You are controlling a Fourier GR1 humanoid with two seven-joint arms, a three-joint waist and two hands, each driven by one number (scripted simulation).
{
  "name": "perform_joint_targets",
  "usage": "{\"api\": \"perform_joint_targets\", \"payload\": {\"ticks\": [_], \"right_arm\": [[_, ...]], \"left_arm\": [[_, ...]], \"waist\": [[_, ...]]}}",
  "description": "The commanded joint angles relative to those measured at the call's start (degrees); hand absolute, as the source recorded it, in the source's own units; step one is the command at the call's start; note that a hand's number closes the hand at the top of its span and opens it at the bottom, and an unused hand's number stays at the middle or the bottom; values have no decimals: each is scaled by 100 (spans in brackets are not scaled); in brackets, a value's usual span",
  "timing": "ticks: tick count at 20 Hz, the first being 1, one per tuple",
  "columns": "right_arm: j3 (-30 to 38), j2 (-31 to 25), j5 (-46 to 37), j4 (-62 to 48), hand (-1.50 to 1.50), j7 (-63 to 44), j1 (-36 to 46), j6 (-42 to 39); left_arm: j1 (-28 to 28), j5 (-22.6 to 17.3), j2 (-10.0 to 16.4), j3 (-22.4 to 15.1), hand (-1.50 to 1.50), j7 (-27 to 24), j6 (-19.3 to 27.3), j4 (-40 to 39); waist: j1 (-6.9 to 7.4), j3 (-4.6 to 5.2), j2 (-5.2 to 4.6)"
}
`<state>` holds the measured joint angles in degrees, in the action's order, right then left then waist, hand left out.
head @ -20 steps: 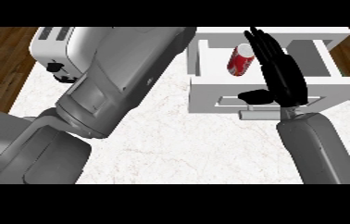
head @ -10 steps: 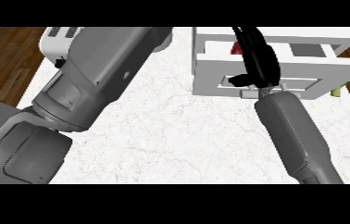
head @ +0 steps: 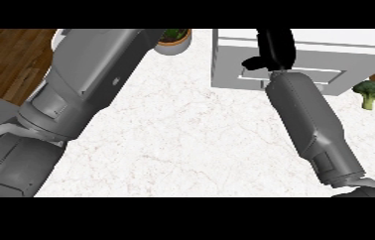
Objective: Pick up the can, place it into the drawer and close the drawer
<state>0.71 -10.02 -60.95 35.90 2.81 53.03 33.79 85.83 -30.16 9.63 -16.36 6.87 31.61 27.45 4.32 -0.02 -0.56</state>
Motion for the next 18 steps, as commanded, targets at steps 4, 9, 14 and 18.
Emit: {"api": "perform_joint_targets", "payload": {"ticks": [4, 9, 14, 18], "right_arm": [[296, -218, -102, -1127, -150, 213, 764, 560], [356, -46, -148, -1484, -150, -61, 1322, 512], [664, -44, 200, -1527, -150, 175, 1590, 458], [1042, 3, 747, -1379, -150, 1003, 1599, 321]], "left_arm": [[-317, 86, 258, -98, -150, 289, -84, 599], [-702, 73, 481, -160, -150, 534, -269, 1111], [-975, 155, 569, -257, -150, 638, -142, 1556], [-1337, 154, 655, -242, -150, 533, -221, 1691]], "waist": [[223, -5, -47], [301, 2, -25], [345, -5, -4], [211, -14, -46]]}}
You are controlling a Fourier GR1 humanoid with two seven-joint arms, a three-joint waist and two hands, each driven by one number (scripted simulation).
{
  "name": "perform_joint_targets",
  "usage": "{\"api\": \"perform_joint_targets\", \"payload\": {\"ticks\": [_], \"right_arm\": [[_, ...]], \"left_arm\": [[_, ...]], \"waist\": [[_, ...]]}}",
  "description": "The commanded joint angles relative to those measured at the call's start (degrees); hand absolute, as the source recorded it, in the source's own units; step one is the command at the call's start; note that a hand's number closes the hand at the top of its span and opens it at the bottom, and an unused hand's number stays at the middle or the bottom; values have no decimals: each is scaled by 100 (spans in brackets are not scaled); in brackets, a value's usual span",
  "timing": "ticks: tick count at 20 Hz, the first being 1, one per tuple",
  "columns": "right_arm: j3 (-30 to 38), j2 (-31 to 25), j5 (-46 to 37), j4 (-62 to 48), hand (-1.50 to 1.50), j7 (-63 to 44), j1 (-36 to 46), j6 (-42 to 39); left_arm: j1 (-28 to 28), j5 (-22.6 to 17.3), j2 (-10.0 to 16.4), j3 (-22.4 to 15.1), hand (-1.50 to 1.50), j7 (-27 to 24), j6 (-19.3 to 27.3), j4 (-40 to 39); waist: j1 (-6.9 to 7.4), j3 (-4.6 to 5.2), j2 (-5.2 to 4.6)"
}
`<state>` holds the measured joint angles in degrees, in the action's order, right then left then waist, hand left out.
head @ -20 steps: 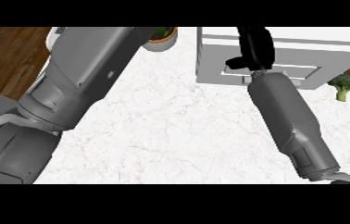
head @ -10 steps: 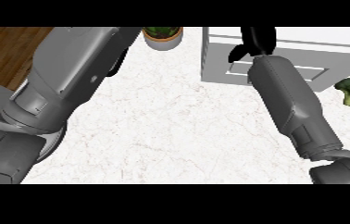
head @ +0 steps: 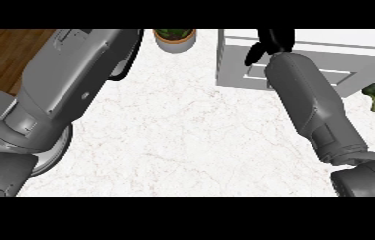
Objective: Pick up the can, place it into the drawer and close the drawer
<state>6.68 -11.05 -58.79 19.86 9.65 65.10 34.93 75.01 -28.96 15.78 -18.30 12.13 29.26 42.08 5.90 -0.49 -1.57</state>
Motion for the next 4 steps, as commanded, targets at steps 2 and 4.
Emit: {"api": "perform_joint_targets", "payload": {"ticks": [2, 4], "right_arm": [[501, 20, 530, 96, -150, 291, 528, 113], [492, 170, 509, 24, -150, 384, 436, 239]], "left_arm": [[-296, 21, 241, -24, -150, 101, -73, 462], [-572, 4, 317, -25, -150, 77, -97, 753]], "waist": [[99, 37, 63], [78, 42, 87]]}}
